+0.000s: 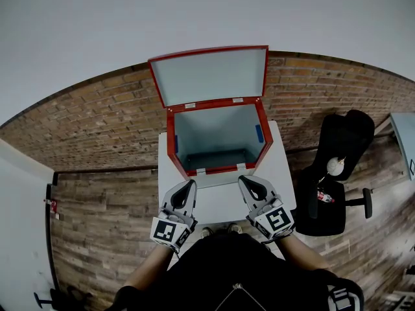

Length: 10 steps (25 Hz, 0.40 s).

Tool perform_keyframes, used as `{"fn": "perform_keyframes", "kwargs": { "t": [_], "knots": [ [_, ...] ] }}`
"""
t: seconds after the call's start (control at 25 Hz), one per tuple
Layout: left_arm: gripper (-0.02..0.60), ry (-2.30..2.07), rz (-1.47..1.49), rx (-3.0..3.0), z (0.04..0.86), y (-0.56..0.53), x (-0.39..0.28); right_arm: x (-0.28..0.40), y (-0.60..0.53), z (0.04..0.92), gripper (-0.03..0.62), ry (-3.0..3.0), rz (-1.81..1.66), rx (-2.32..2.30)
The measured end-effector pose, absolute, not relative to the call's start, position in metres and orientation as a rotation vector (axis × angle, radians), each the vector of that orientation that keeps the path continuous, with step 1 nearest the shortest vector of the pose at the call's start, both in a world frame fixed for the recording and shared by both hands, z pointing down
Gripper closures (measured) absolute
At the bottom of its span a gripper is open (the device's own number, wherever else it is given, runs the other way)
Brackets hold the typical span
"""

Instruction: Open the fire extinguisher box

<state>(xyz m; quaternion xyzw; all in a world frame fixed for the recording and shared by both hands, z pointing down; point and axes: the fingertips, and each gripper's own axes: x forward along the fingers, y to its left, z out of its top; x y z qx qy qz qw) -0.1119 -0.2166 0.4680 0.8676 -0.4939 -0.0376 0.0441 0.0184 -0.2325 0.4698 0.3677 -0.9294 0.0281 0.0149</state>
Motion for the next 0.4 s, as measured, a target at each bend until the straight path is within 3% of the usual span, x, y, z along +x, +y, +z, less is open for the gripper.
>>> {"fn": "perform_keyframes", "kwargs": {
  "t": [0.4],
  "knots": [
    [0.534,-1.548,-0.121,2.639,0.469,-0.213,-0.114,0.033,-0.236,0.477,0.576,-2.866,0.060,1.212]
  ]
}}
